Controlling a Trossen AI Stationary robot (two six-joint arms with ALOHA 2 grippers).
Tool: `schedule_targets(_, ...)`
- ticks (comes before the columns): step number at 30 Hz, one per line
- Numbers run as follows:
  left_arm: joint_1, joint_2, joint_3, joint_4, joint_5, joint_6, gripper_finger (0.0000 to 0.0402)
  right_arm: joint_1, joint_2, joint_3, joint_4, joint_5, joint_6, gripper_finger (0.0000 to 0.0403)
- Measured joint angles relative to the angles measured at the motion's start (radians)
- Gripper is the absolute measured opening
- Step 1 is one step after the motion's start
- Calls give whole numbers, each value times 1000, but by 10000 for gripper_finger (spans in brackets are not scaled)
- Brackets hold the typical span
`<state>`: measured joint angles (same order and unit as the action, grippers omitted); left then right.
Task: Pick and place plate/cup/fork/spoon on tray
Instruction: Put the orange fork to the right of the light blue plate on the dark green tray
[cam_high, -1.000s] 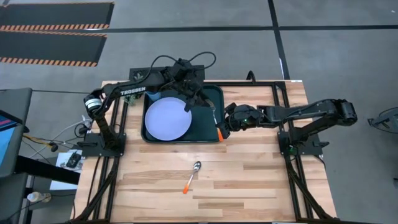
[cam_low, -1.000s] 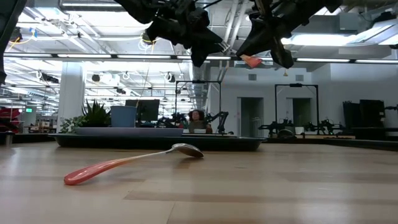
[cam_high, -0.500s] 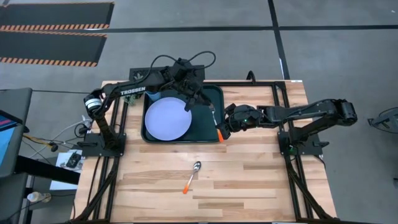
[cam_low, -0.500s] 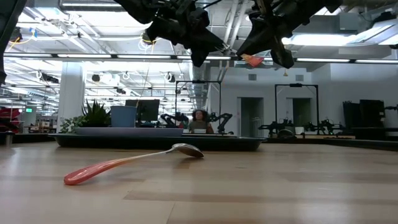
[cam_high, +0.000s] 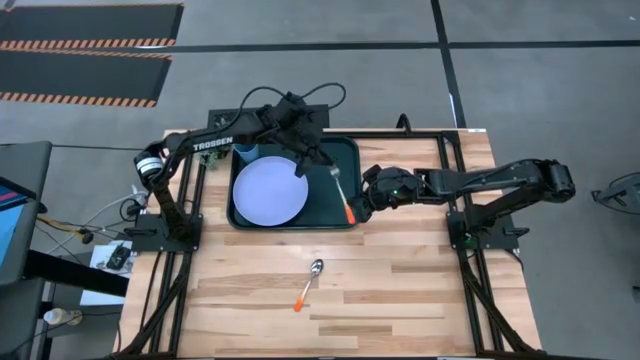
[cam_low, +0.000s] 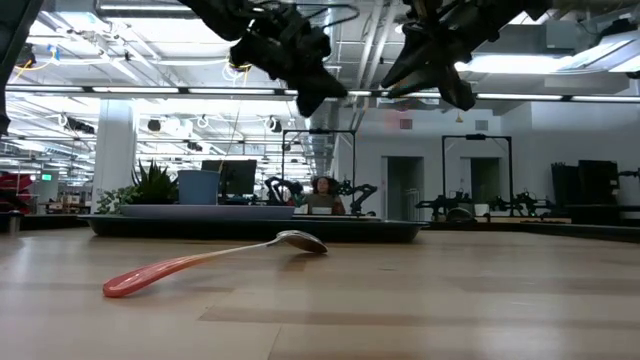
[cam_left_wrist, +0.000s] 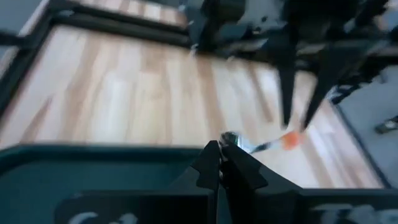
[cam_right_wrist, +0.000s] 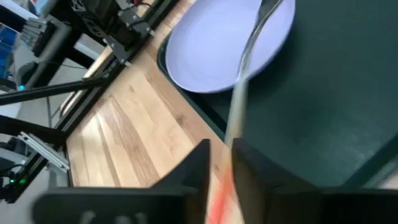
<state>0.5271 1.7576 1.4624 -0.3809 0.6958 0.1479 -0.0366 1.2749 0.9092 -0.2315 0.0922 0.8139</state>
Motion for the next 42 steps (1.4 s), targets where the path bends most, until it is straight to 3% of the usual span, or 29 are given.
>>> schedule_targets(6,38,0,0,-101,-68,127,0,-19,-14,2,-40,-15,17,195)
schedule_targets(11,63,13,0,-115,-55,194,0,-17,-31,1,-68,-18,52,241)
schedule_targets(15,73,82,67,-211,-47,220,0,3,-64,0,-107,-22,88,244)
schedule_targets(21,61,254,313,-495,-98,311,0,50,-105,2,-125,-15,103,234)
schedule_targets(28,50,418,513,-617,-134,290,0,87,-130,-1,-201,-11,83,233)
schedule_targets(42,66,520,547,-619,-182,305,0,102,-131,0,-227,-11,51,233)
